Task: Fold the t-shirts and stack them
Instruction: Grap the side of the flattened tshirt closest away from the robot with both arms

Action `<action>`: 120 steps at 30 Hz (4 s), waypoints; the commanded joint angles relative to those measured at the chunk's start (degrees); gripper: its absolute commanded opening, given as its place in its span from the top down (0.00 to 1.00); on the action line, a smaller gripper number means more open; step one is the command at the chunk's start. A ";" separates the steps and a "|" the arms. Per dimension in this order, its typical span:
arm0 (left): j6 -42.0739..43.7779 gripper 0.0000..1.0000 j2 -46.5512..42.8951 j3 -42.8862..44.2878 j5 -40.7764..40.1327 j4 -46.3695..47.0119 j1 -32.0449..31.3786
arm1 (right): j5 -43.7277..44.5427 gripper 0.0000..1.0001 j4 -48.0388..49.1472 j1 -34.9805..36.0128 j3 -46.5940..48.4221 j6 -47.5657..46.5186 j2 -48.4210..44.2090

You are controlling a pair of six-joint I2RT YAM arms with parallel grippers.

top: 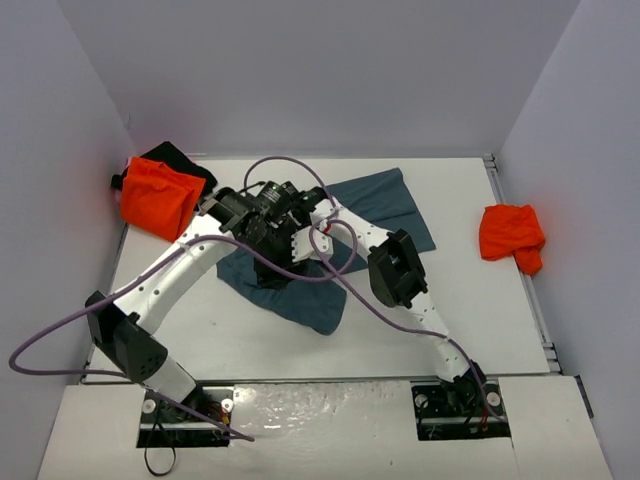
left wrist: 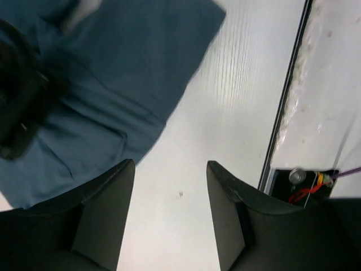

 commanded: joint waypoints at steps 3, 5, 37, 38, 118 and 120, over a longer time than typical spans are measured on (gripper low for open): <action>-1.87 0.54 -7.83 -16.99 -28.90 8.44 -9.84 | 4.43 0.47 -0.30 -12.68 -2.29 -0.97 -14.30; -1.33 0.57 -6.86 -19.29 -29.13 10.96 -11.10 | 3.78 0.46 0.44 -15.88 -2.37 -0.59 -17.21; 7.85 0.67 14.32 -18.44 -51.91 41.41 -32.62 | 7.79 0.43 5.49 -29.63 -18.74 -1.40 -38.24; 8.08 0.67 14.54 -18.78 -52.03 41.20 -33.57 | 7.90 0.43 5.55 -29.91 -19.03 -1.46 -38.52; 8.95 0.95 21.12 -17.66 -42.49 33.12 -38.30 | 1.52 0.39 7.33 -34.58 -25.19 0.11 -41.17; 9.06 0.97 21.18 -17.55 -42.43 32.95 -38.18 | 1.58 0.39 7.33 -34.58 -25.31 0.11 -41.17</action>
